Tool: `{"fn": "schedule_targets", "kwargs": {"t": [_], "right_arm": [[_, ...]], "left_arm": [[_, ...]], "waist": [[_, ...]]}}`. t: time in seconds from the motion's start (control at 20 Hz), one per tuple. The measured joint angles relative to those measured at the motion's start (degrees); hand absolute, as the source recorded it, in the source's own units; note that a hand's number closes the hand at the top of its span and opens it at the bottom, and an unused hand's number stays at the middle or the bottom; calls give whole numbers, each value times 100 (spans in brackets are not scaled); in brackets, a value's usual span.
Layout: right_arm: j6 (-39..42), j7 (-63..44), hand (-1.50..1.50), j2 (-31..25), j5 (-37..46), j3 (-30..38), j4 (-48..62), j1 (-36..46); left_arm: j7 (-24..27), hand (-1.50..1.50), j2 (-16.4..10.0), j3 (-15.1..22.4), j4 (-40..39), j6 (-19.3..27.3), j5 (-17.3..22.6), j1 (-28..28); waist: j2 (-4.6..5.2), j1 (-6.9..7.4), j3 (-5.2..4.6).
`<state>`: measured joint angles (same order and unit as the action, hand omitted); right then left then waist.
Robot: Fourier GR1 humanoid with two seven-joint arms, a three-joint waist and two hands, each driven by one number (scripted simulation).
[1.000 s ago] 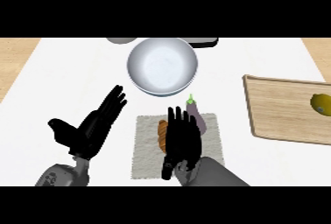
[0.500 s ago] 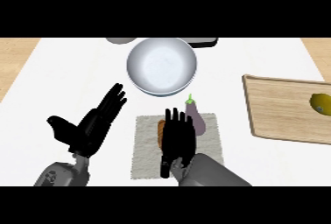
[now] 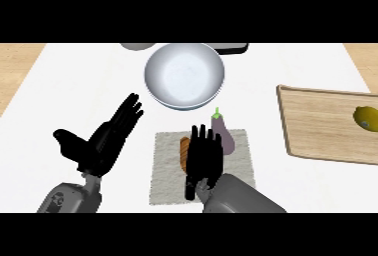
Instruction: Pick the croissant from the placemat and place it in the bowl
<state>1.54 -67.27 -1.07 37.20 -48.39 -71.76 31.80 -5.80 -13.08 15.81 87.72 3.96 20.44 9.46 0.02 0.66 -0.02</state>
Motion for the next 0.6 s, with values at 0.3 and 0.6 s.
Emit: {"fn": "schedule_targets", "kwargs": {"t": [0.3, 0.6], "right_arm": [[-189, 56, -150, 12, 56, -28, 233, -16], [-569, 239, -150, 22, 72, -182, 662, -49]], "left_arm": [[-105, 0, 100, -22, 125, 49, -94, -34], [-96, 0, 201, -11, 108, 2, -205, -63]], "waist": [[-4, -4, 1], [-19, 15, -5]]}}
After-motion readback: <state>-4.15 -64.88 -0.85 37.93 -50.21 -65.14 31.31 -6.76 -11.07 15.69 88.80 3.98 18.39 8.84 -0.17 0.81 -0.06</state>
